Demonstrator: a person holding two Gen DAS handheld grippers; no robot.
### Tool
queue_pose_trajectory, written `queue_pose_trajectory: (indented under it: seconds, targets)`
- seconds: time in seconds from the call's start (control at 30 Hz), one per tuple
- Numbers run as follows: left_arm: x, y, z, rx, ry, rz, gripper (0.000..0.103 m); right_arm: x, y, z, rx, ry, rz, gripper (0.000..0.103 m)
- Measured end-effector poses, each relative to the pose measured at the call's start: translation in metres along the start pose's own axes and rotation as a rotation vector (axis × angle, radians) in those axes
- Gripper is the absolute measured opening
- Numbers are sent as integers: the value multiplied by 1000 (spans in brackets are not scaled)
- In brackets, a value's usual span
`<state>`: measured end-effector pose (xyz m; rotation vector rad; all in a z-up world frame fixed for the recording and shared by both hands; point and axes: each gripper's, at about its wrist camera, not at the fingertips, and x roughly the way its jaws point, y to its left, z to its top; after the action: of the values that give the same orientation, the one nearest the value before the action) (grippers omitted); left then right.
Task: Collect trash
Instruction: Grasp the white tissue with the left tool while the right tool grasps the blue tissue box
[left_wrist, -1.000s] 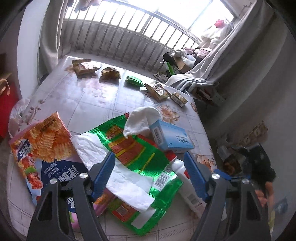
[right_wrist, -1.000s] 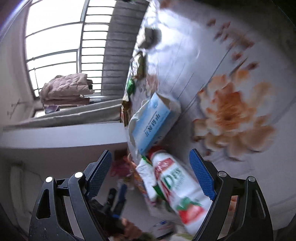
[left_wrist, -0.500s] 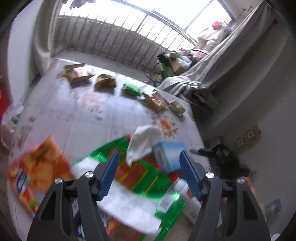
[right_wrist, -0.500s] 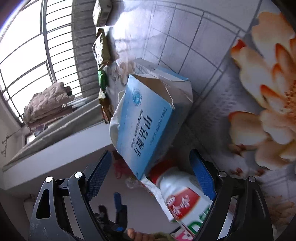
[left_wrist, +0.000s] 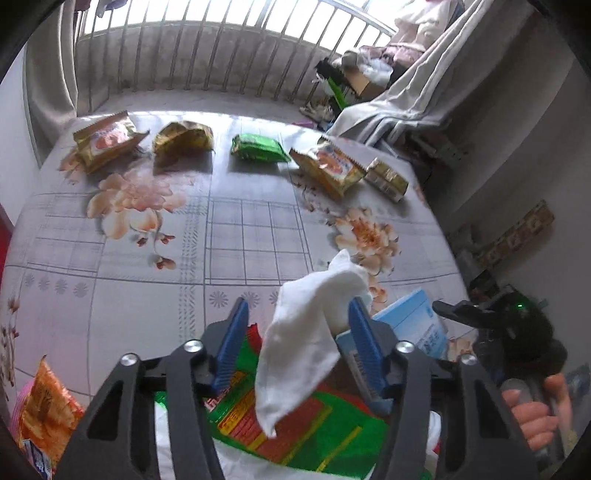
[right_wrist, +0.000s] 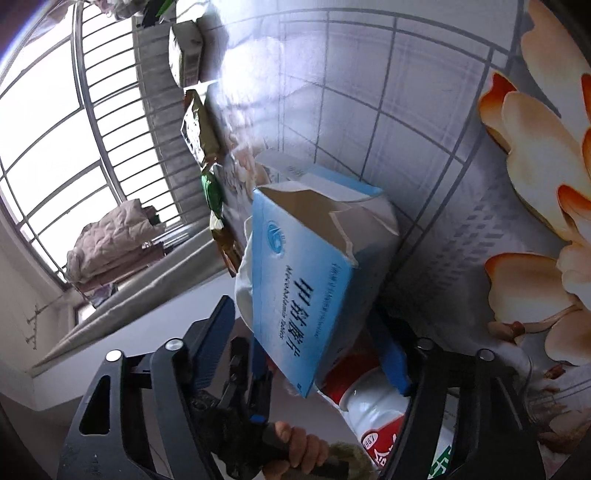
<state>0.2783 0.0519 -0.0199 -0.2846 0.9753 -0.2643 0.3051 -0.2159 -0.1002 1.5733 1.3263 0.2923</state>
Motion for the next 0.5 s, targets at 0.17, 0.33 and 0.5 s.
queue_pose_trajectory:
  seconds: [0.17,0.33,0.5]
  targets:
    - [12,0,1,8,23,10,30,-4,-10,0,20,-1,11,45]
    - [15,2,0,12,29,17,16,-12,-15,-1,34,-1,37,40]
    - [11,0,0,6,17,-2,7,-16,-18,-1,36,-8,59,39]
